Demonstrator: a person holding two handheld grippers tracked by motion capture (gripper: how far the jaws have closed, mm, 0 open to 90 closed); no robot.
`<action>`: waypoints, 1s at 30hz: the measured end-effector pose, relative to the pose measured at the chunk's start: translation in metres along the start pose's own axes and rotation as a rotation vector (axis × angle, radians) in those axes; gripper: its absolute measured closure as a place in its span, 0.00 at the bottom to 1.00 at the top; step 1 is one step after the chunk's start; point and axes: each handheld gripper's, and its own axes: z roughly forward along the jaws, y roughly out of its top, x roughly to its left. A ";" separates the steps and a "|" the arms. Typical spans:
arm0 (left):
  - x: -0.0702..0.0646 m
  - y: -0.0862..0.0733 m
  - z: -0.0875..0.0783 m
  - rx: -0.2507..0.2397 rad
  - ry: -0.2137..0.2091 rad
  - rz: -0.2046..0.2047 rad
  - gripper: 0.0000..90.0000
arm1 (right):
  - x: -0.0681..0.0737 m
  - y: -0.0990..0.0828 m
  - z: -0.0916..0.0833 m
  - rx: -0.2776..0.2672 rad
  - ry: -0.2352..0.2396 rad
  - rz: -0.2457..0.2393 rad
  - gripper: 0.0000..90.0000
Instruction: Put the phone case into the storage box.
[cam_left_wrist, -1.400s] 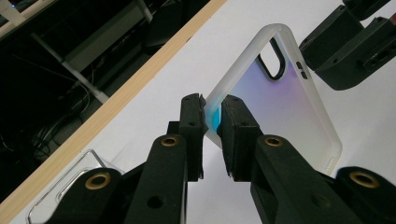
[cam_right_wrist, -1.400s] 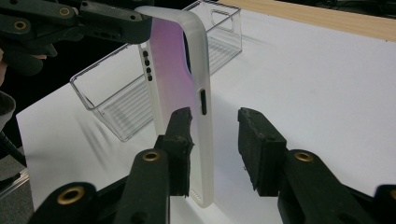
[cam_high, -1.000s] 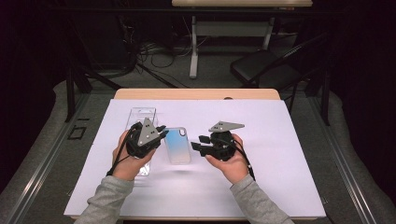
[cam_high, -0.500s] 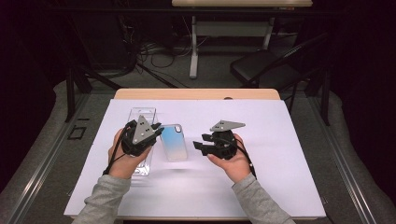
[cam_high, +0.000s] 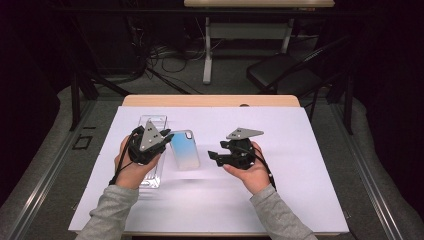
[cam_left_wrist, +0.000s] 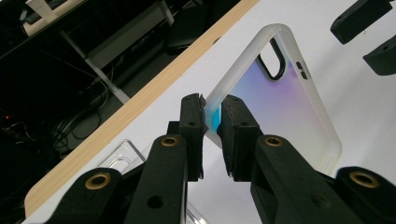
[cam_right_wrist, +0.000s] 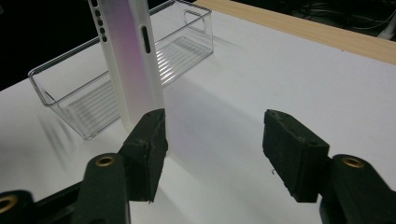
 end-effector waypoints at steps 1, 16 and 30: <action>0.001 0.001 0.000 0.000 -0.001 0.002 0.89 | 0.000 0.000 0.000 -0.001 -0.008 -0.002 0.40; 0.023 0.011 0.000 -0.017 0.017 0.002 0.89 | -0.005 -0.001 0.000 0.034 -0.060 -0.005 0.22; 0.048 0.015 -0.001 -0.012 0.058 -0.012 0.89 | -0.008 -0.001 0.000 0.042 -0.082 -0.004 0.18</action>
